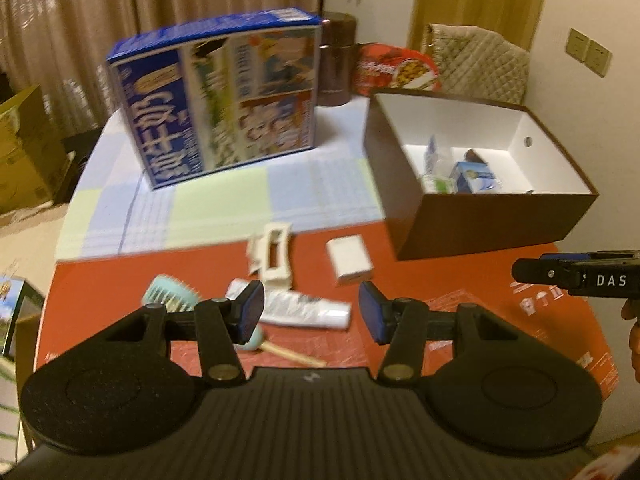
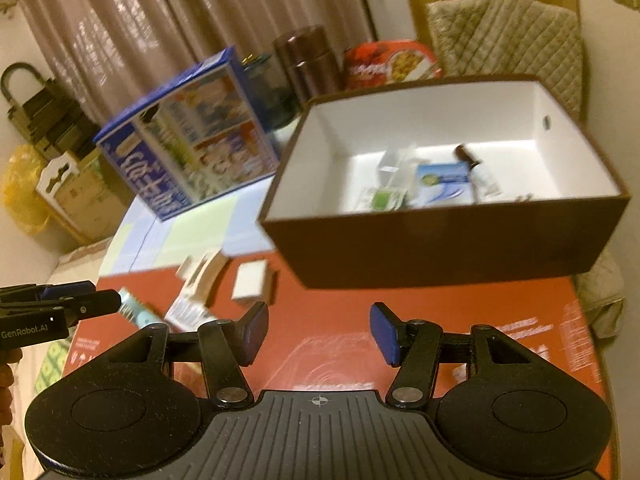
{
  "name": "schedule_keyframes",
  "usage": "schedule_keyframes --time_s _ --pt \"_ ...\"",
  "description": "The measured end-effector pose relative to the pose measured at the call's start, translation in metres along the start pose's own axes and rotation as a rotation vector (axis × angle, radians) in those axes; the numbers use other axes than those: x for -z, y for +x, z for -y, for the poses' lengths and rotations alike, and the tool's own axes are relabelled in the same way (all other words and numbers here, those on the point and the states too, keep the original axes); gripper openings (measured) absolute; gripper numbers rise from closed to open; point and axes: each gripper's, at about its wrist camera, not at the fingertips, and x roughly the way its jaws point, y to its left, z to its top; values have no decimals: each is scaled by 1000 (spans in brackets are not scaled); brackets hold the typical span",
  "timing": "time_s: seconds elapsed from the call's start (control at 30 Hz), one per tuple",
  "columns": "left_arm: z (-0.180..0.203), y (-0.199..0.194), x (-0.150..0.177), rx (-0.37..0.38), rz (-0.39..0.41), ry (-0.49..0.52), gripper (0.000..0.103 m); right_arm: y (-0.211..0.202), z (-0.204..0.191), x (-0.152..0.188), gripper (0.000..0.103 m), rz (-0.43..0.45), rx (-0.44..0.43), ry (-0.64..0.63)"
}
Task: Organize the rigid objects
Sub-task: 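Withdraw both grippers from the cardboard box back over the mat, then grasp the white charger block with the right gripper while the left gripper grasps the teal fan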
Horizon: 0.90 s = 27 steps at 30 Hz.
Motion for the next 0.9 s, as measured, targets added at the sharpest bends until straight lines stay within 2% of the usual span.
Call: schedule_keyframes --time_s 0.4,0.63,0.9 --pt "-40 0 36 -61 -41 -99 48 39 -40 20 53 -85 -68 -84" --pt "-44 14 46 -68 -66 -137 48 61 -54 27 53 -121 -96 -138" --pt "-40 45 52 -78 -108 -130 48 87 -66 32 53 -144 -129 -216"
